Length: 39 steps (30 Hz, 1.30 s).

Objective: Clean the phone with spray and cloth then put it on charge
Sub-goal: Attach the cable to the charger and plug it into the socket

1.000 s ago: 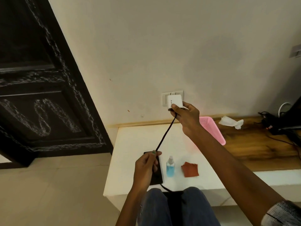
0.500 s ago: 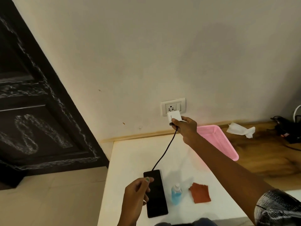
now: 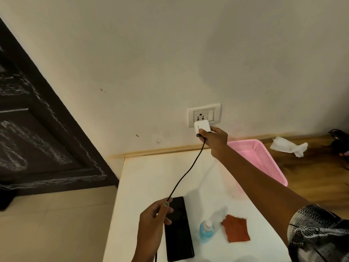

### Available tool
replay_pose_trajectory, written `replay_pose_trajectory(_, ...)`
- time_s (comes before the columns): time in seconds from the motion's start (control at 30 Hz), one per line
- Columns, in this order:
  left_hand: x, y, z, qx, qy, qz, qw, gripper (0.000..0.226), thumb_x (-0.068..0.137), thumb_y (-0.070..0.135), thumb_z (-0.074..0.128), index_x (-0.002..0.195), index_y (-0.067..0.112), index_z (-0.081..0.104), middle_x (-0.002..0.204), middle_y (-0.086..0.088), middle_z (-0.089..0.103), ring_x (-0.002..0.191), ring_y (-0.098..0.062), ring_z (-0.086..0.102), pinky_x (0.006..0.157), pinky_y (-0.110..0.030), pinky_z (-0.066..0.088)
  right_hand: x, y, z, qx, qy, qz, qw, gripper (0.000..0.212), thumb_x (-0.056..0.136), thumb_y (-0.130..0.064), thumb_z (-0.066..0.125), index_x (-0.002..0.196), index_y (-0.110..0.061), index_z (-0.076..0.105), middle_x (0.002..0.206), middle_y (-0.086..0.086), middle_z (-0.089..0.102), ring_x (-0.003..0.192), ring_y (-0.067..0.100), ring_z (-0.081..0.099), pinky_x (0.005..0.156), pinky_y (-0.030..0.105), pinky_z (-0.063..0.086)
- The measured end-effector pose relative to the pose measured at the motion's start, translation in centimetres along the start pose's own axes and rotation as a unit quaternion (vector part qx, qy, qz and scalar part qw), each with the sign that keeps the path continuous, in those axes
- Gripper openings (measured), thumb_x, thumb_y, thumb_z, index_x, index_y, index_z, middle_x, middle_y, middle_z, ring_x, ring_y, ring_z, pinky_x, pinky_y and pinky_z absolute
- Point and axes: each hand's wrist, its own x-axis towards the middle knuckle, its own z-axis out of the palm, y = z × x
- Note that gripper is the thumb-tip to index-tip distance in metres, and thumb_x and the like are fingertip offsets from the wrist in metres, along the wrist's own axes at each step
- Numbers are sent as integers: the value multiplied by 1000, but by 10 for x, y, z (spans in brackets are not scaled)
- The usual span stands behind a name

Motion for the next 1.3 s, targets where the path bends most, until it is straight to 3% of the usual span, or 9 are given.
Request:
replay_pose_trajectory(0.17, 0, -2, 4, -8, 0, -2, 1000, 17, 93, 10, 54, 94, 18, 70, 78, -8, 68, 53, -17, 55, 39, -9, 34, 7, 0, 1, -1, 8, 1, 1000, 45, 76, 5, 71, 119, 5, 55, 115, 25, 61, 77, 28, 66, 65, 27, 58)
replay_pose_trajectory(0.3, 0, -2, 4, -4, 0, 1, 1000, 19, 93, 9, 54, 92, 19, 70, 77, -7, 68, 51, -16, 55, 38, -9, 34, 9, 0, 2, 1, 4, 2, 1000, 46, 76, 5, 72, 119, 7, 55, 113, 26, 62, 70, 26, 66, 65, 27, 58)
replay_pose_trajectory(0.4, 0, -2, 4, -5, 2, 0, 1000, 19, 93, 9, 54, 93, 19, 70, 77, -7, 68, 50, -15, 55, 38, -9, 34, 11, -1, 2, 0, 11, -1, 1000, 47, 75, 3, 73, 118, 8, 56, 111, 25, 62, 77, 29, 67, 65, 27, 58)
replay_pose_trajectory(0.5, -1, -3, 5, -7, 0, -1, 1000, 19, 93, 9, 53, 94, 17, 70, 78, -7, 68, 51, -16, 54, 38, -9, 34, 15, -4, 4, -5, 15, -10, 1000, 42, 76, -1, 74, 114, 9, 58, 99, 19, 64, 70, 24, 66, 63, 25, 59)
replay_pose_trajectory(0.7, -2, -5, 8, -15, 1, -2, 1000, 19, 93, 7, 53, 95, 15, 70, 79, -7, 68, 50, -15, 52, 38, -8, 33, 25, -6, 5, -18, 25, -5, 999, 40, 76, -1, 74, 112, 11, 60, 102, 23, 64, 80, 30, 64, 77, 36, 56)
replay_pose_trajectory(1.1, 0, -11, 9, -13, 1, -19, 1000, 21, 93, 11, 53, 90, 23, 70, 82, -4, 70, 51, -13, 53, 40, -8, 34, 32, -9, 9, -15, 38, 2, 999, 29, 73, -1, 77, 96, 7, 62, 102, 24, 65, 74, 30, 65, 68, 31, 55)
replay_pose_trajectory(1.3, -4, -10, 14, -11, 2, -30, 1000, 20, 94, 12, 53, 91, 25, 68, 82, -6, 70, 52, -13, 53, 40, -8, 34, 30, -10, 7, -54, 27, -4, 998, 30, 75, -5, 76, 99, 6, 62, 104, 25, 65, 72, 29, 64, 65, 33, 59)
